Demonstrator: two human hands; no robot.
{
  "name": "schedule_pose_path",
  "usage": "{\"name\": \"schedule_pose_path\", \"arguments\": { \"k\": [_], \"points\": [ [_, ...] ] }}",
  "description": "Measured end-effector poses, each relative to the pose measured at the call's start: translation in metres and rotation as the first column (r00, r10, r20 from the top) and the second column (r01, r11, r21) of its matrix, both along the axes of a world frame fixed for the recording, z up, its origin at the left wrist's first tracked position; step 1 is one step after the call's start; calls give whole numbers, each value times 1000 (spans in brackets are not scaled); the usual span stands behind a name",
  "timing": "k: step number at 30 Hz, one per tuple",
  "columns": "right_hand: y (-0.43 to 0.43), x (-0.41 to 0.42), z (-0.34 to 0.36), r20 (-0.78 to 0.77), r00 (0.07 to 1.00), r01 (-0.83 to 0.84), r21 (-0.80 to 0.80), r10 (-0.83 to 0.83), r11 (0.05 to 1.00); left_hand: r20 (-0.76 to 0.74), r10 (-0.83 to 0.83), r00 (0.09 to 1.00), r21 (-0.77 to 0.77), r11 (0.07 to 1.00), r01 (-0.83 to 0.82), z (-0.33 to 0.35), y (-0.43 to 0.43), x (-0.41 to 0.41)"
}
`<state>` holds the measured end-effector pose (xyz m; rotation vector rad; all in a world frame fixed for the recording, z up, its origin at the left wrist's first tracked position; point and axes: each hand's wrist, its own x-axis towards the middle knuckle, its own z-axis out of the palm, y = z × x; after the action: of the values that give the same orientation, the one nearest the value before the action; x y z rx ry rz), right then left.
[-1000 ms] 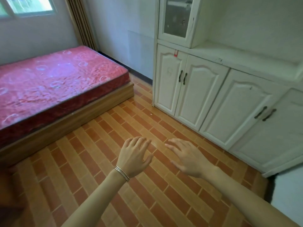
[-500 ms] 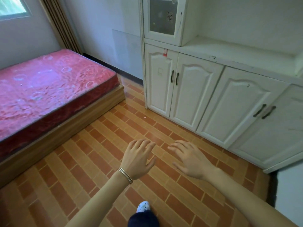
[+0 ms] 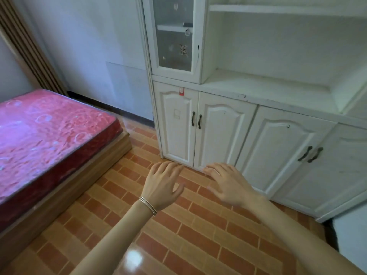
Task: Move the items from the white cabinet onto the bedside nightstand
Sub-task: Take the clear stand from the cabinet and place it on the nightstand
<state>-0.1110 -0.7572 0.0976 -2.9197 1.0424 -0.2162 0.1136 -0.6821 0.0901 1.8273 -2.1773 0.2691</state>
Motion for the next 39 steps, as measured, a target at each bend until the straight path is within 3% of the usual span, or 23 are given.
{"name": "schedule_pose_path", "arguments": {
  "k": [13,23,39],
  "points": [
    [-149,39,-3,0,1000,18,24,-18,1000,34,11,999,22,1000,-12,-9,-151,41],
    [-320,63,72,71,997,12,-85,-6,996,35,71,997,-131,989,-66,62,-327,50],
    [-470,111,118,134,990,79,-193,-53,978,48,14,999,-217,976,-3,107,-498,102]
  ]
}}
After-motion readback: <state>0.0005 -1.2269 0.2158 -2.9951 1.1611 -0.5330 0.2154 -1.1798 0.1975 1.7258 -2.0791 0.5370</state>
